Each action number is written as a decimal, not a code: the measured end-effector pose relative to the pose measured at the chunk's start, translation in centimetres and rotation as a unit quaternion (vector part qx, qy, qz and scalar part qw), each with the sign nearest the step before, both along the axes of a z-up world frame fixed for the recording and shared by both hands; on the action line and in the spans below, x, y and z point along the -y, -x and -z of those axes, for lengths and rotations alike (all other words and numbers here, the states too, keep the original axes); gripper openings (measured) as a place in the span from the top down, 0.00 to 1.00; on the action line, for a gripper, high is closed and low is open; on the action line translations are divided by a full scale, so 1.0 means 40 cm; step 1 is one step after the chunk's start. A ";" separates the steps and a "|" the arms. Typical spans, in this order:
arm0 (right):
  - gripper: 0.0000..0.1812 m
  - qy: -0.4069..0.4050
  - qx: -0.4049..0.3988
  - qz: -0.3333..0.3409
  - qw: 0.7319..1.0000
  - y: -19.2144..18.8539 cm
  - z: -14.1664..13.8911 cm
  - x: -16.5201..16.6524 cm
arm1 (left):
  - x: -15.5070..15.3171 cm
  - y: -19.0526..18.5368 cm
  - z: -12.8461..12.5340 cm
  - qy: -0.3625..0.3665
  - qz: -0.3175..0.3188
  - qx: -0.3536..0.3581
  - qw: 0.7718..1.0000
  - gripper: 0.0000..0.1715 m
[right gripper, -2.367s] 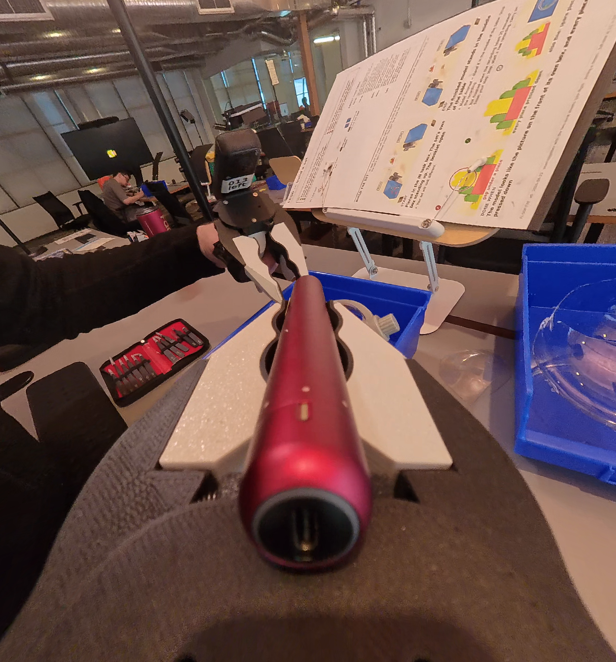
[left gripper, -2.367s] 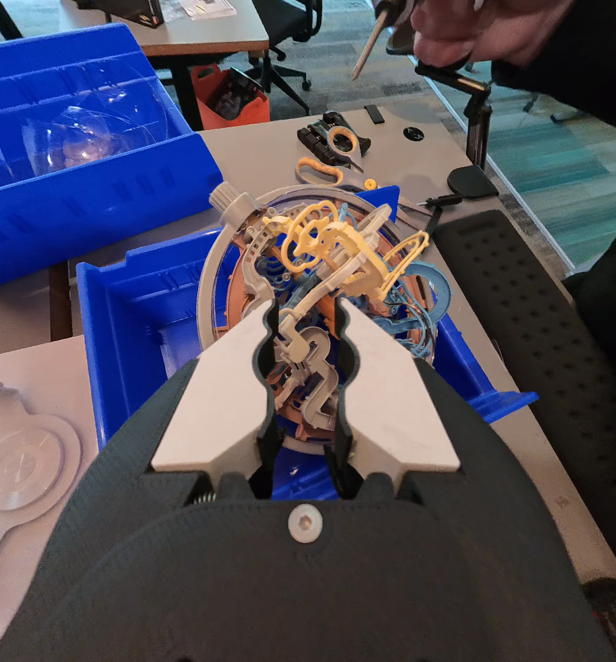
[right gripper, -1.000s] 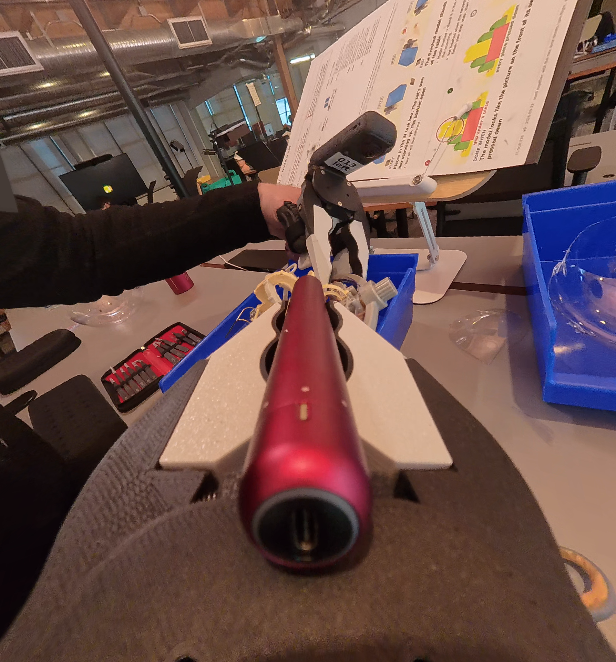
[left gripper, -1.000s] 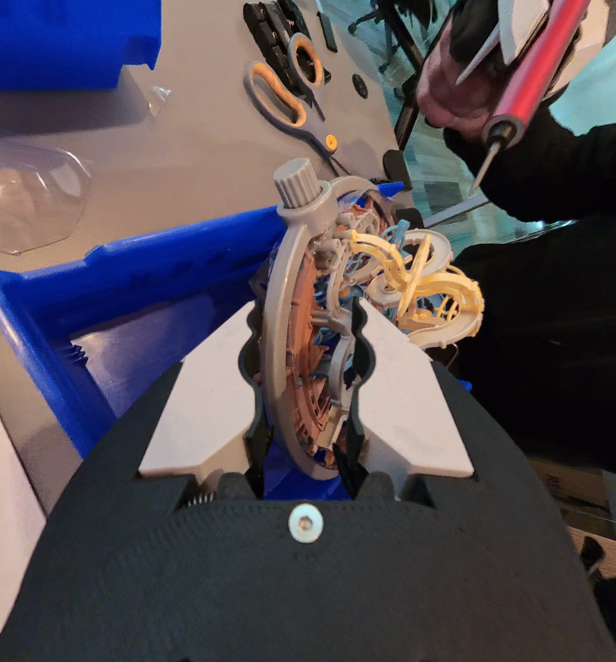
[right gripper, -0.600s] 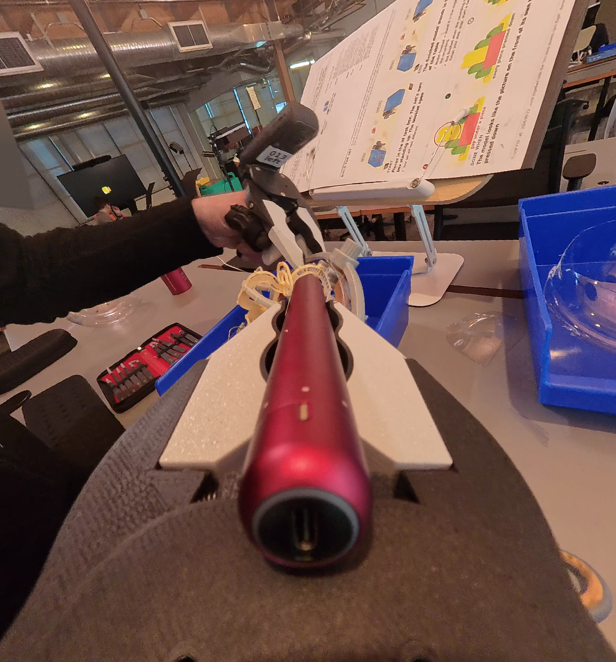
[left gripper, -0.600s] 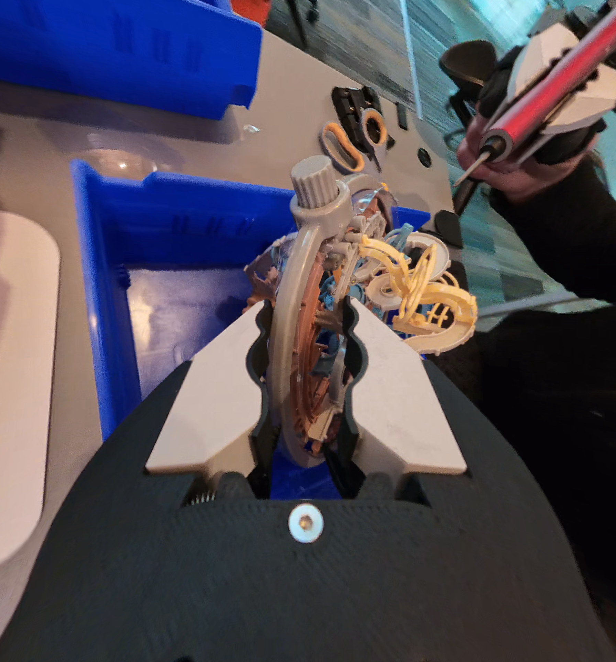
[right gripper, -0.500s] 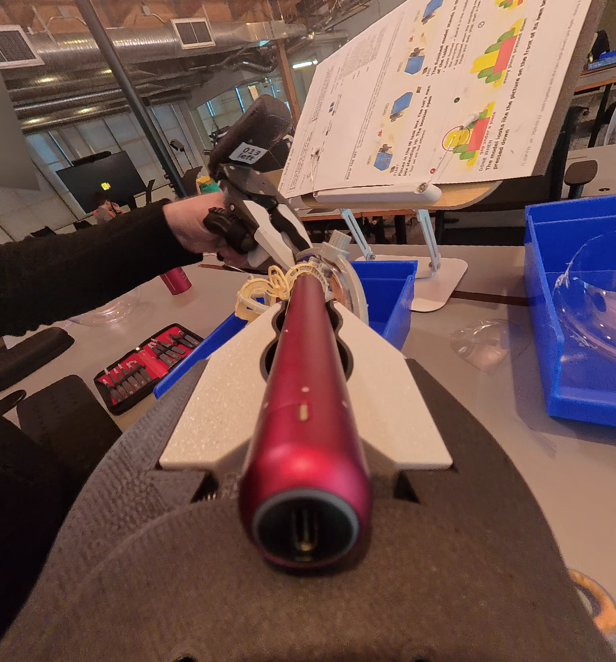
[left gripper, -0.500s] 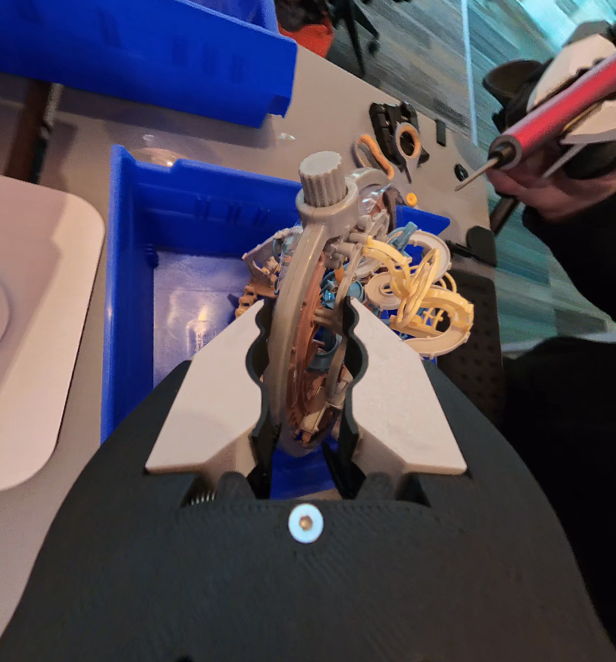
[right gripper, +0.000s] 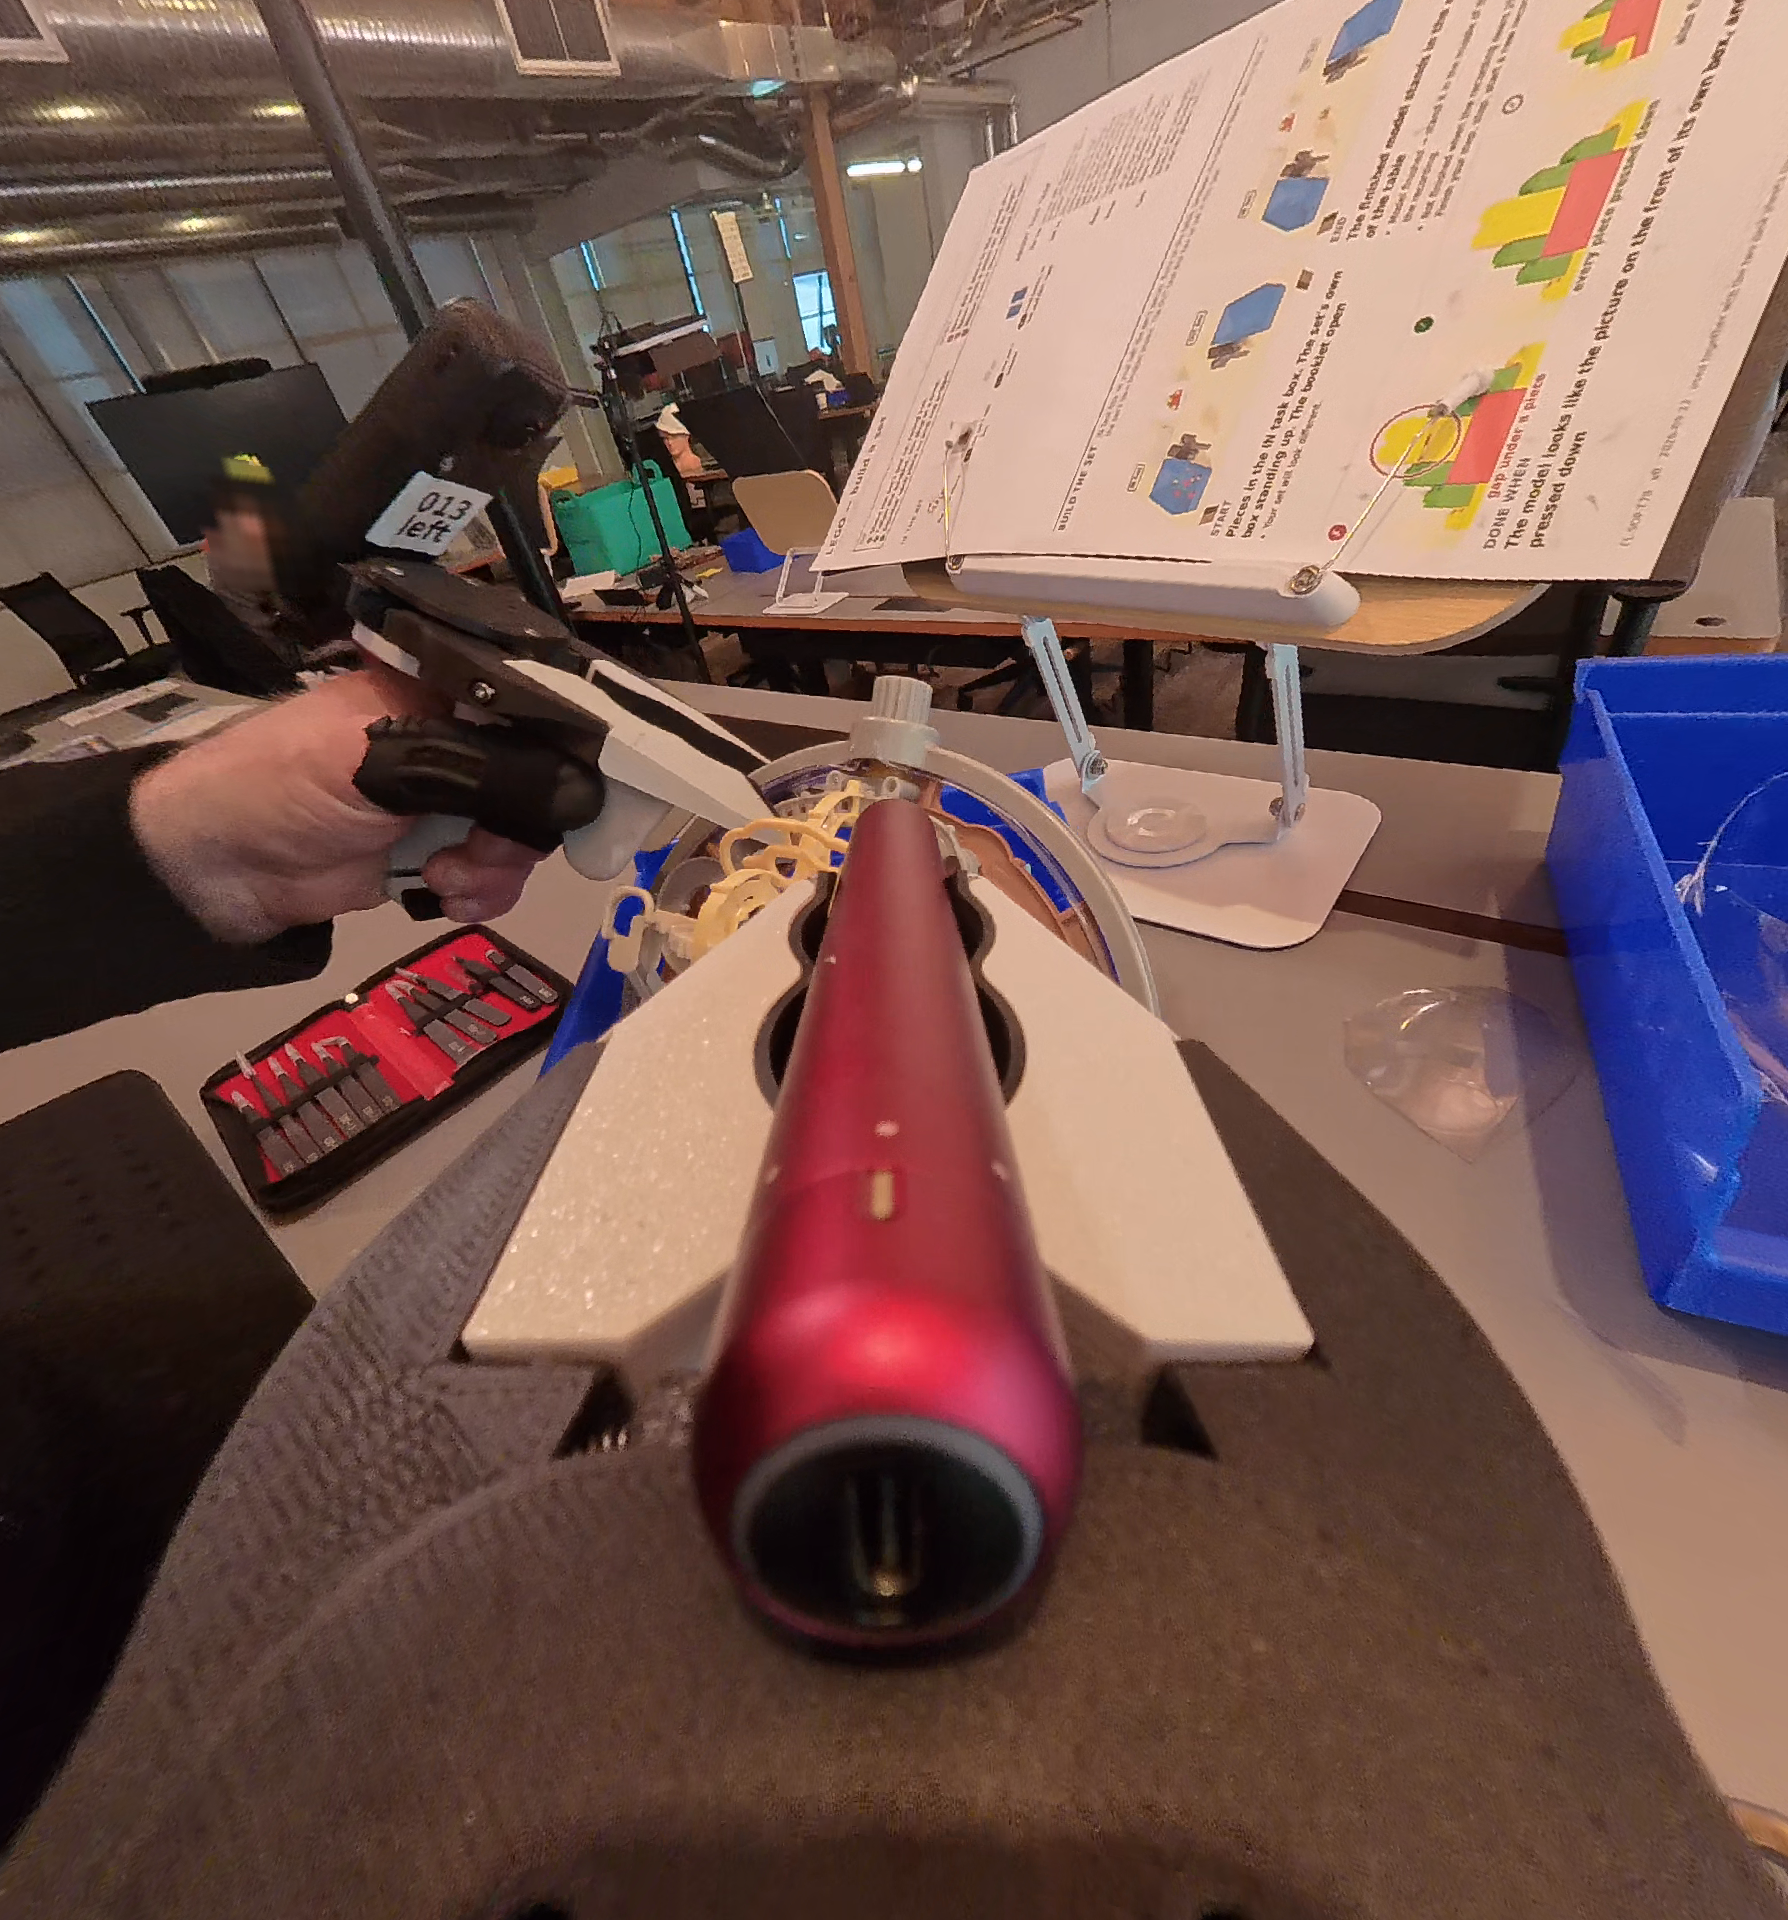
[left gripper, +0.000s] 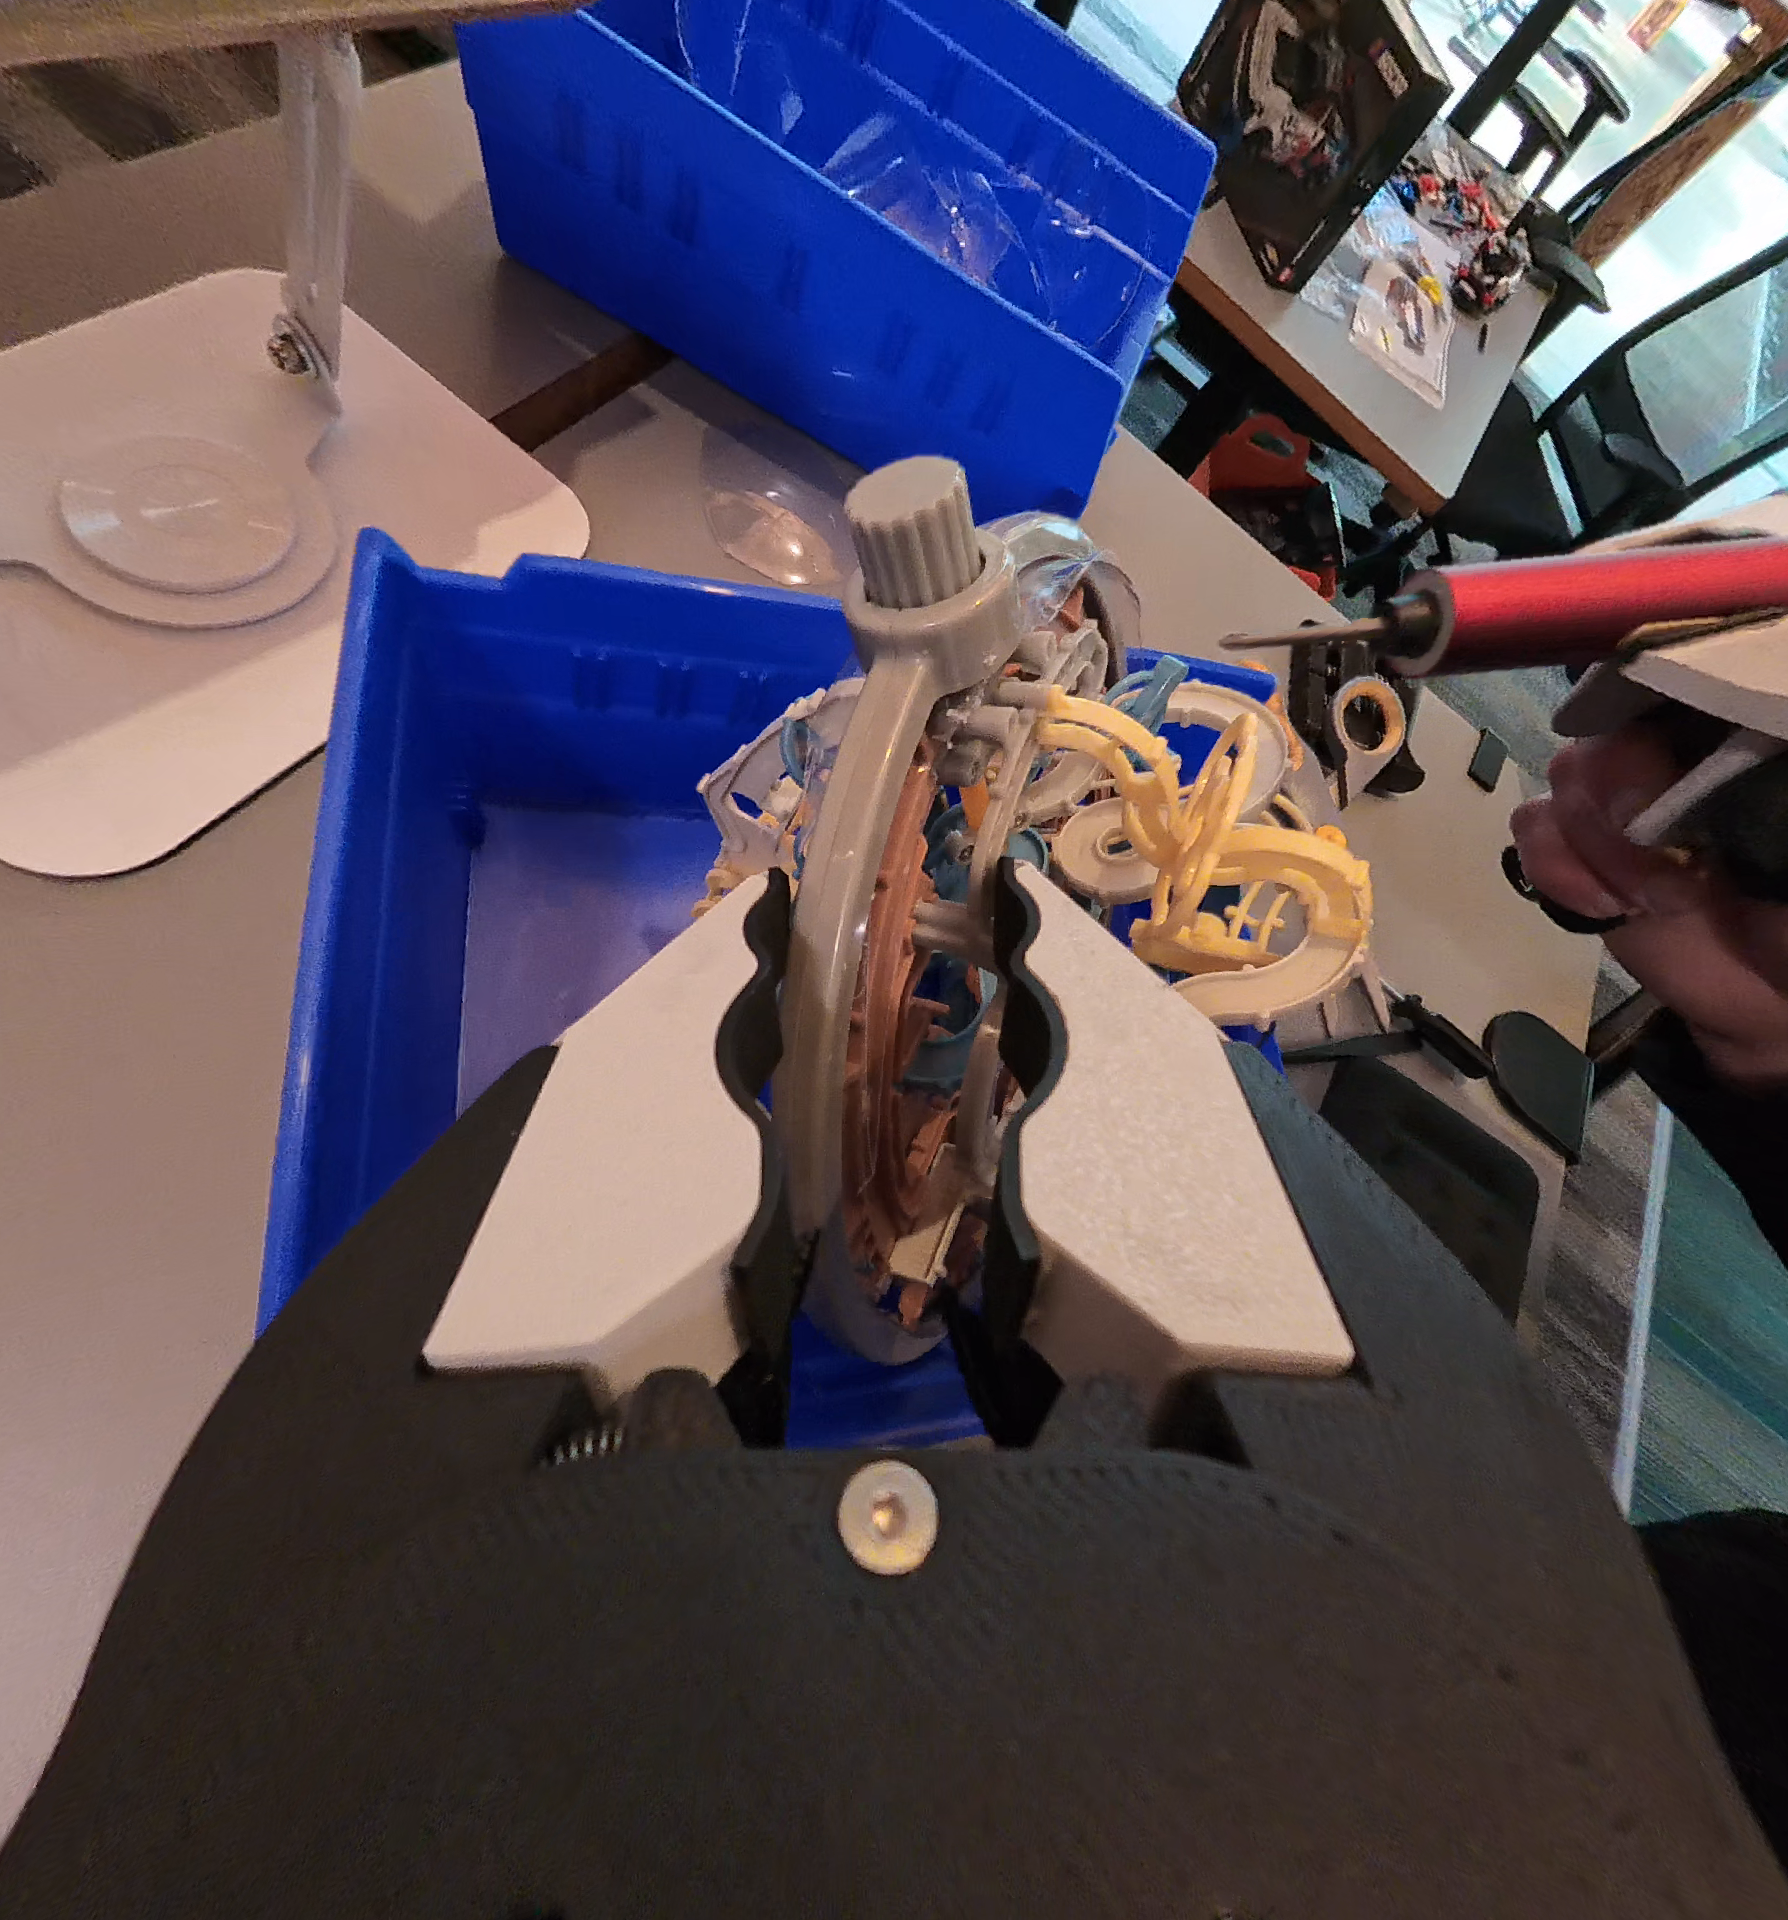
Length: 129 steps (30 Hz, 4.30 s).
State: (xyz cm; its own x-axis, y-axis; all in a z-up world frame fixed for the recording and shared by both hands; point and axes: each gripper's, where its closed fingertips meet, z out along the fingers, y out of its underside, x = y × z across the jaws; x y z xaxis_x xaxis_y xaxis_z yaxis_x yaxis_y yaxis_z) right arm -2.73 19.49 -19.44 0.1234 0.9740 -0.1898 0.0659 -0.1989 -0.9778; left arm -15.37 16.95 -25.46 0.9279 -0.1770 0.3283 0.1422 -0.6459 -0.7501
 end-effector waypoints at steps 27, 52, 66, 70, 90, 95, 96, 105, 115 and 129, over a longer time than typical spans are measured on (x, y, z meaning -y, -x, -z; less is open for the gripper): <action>0.89 -0.097 0.069 0.052 0.992 0.049 -0.016 0.090 | 0.049 -0.061 -0.020 -0.066 0.008 -0.019 0.998 0.80; 0.89 0.024 -0.073 0.052 0.996 -0.023 -0.013 0.015 | 0.054 -0.084 -0.011 -0.083 0.158 0.048 0.983 0.70; 0.90 -0.039 -0.016 0.038 0.998 0.034 -0.025 0.062 | 0.047 -0.039 -0.037 -0.092 0.229 0.029 0.969 0.74; 0.89 -0.054 -0.001 0.041 0.998 0.050 -0.024 0.073 | 0.029 -0.028 -0.026 -0.078 0.235 0.013 0.969 0.74; 0.89 -0.073 0.034 0.057 0.995 0.098 -0.028 0.095 | 0.007 -0.166 -0.112 -0.268 0.346 -0.372 0.819 0.82; 0.89 -0.032 0.014 0.040 0.999 0.095 -0.038 0.101 | 0.001 -0.180 -0.121 -0.295 0.337 -0.411 0.794 0.88; 0.89 -0.030 0.012 0.040 0.999 0.094 -0.040 0.101 | 0.000 -0.181 -0.124 -0.299 0.334 -0.415 0.792 0.88; 0.85 -0.030 0.009 0.024 0.999 0.096 -0.059 0.115 | 0.018 -0.198 -0.141 -0.320 0.343 -0.407 0.784 0.89; 0.88 -0.042 0.005 0.017 0.999 0.091 -0.065 0.125 | 0.034 -0.210 -0.154 -0.317 0.345 -0.385 0.795 0.88; 0.83 -0.064 0.036 0.029 0.997 0.074 -0.047 0.133 | 0.040 -0.213 -0.156 -0.316 0.348 -0.382 0.795 0.88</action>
State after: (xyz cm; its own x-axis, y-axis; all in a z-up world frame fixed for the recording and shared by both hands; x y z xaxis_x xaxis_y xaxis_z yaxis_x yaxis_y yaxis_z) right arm -5.70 14.18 -17.56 0.1896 0.9804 -0.0533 0.1291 -0.0787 -0.9885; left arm -6.86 15.34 -19.23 0.4180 -0.6409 -0.6438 -0.7390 0.1723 -0.6513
